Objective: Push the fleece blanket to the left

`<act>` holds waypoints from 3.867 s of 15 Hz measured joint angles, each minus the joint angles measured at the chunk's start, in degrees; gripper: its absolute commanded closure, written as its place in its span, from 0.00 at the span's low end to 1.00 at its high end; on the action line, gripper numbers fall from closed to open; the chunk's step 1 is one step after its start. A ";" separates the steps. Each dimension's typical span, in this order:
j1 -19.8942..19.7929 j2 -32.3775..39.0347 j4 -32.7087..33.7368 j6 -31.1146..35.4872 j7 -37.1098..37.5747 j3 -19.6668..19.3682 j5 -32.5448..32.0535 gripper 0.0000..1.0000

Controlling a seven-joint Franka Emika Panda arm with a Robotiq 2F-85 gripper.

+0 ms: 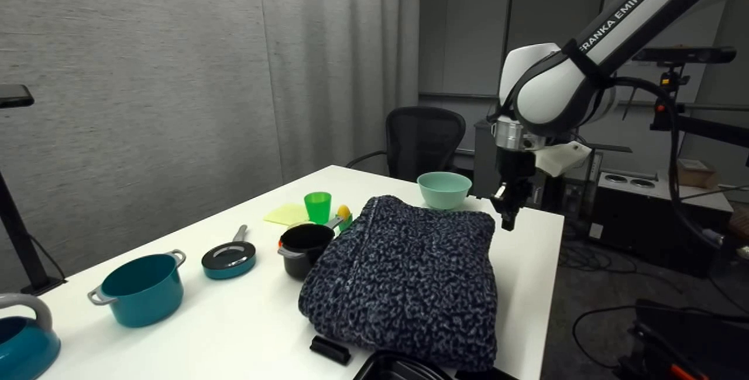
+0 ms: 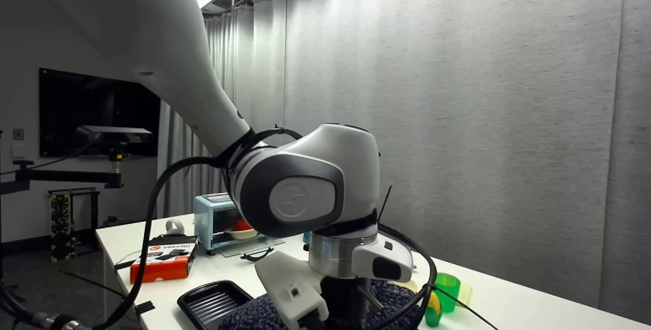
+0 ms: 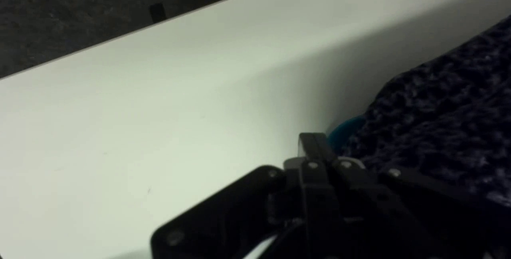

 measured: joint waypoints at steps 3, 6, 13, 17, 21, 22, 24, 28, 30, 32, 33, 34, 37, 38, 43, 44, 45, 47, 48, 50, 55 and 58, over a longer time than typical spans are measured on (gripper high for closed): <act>0.06 0.00 0.00 -0.01 0.00 0.21 0.00 0.99; 0.06 0.00 0.00 -0.01 0.00 0.21 0.00 1.00; 0.52 0.42 -0.07 0.70 0.49 1.36 1.28 1.00; 2.68 1.57 -0.04 3.33 1.66 4.68 3.28 1.00; 5.46 3.43 0.87 6.32 3.36 8.01 5.07 1.00; 6.03 3.95 1.37 6.87 3.82 8.70 5.35 1.00; 7.01 4.97 2.64 7.36 4.93 9.66 5.43 1.00; 8.22 6.79 5.66 7.34 6.56 10.85 5.48 0.99; 8.31 6.83 6.60 5.95 6.55 11.09 5.49 0.99; 8.31 6.80 7.02 5.32 6.54 11.11 5.49 0.99; 8.31 6.80 7.05 5.24 6.54 11.11 5.49 0.99; 8.31 6.81 7.05 5.23 6.54 11.11 5.49 0.99; 8.31 6.81 7.05 5.23 6.54 11.11 5.49 0.99; 8.31 6.81 7.05 5.23 6.54 11.11 5.49 0.99; 8.30 6.92 6.86 5.27 6.54 10.88 5.30 1.00; 8.29 7.23 6.57 5.39 6.56 10.59 5.02 1.00; 8.29 7.81 6.20 5.44 7.20 10.09 3.92 1.00; 8.31 9.78 5.74 5.31 10.91 8.61 -0.12 1.00; 8.32 11.13 5.72 5.31 13.44 7.75 -2.34 1.00; 8.44 14.02 6.05 5.82 18.06 6.04 -5.98 1.00; 8.58 18.41 8.27 8.12 22.39 4.87 -6.78 1.00; 8.91 19.95 10.55 8.79 22.50 5.20 -5.43 1.00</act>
